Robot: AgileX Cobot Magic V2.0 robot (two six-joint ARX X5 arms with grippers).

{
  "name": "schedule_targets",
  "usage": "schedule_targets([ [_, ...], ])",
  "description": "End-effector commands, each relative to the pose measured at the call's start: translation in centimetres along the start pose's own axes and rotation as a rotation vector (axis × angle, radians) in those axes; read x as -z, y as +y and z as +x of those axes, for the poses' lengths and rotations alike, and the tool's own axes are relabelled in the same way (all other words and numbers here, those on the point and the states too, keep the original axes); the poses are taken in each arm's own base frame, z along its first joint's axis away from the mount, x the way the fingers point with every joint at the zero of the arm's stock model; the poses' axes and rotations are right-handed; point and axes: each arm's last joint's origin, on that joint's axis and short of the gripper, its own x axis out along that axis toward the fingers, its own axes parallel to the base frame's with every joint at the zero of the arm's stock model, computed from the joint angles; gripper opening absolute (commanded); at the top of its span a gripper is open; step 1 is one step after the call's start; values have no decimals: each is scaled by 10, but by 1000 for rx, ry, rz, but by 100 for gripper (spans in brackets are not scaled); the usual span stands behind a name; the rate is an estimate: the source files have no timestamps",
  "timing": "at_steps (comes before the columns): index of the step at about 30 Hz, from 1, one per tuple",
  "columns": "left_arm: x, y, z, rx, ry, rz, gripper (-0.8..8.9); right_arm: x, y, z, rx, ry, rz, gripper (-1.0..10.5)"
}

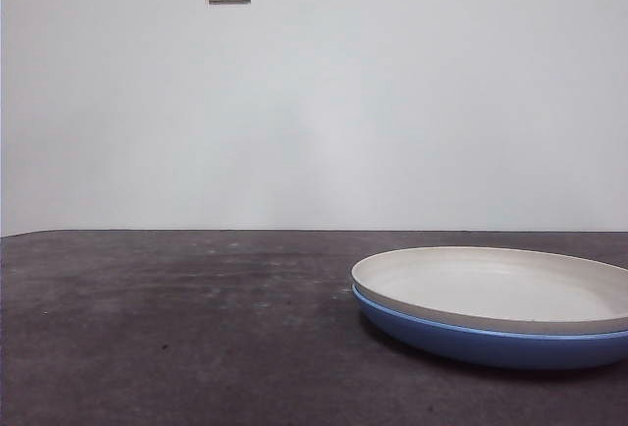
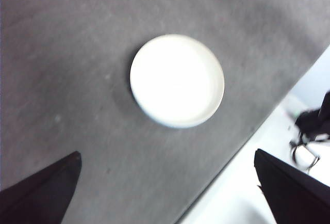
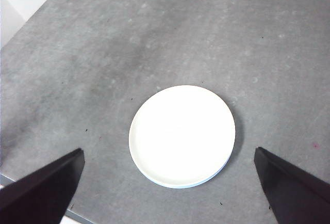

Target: Pick up the white plate, put it on the blue plate, put it on desk

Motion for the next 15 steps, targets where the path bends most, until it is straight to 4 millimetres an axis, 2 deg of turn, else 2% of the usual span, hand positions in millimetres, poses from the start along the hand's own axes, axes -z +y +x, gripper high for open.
schedule_targets([
  [1,26,-4,-16,-15,10,36,658,-6,1,0,-1,-5,17,593],
  [9,98,-9,-56,-17,-105,82,658,-5,0,2,-3,28,35,593],
  [15,129,-14,-85,-15,-226,106,658,-1,-1,3,6,76,84,593],
])
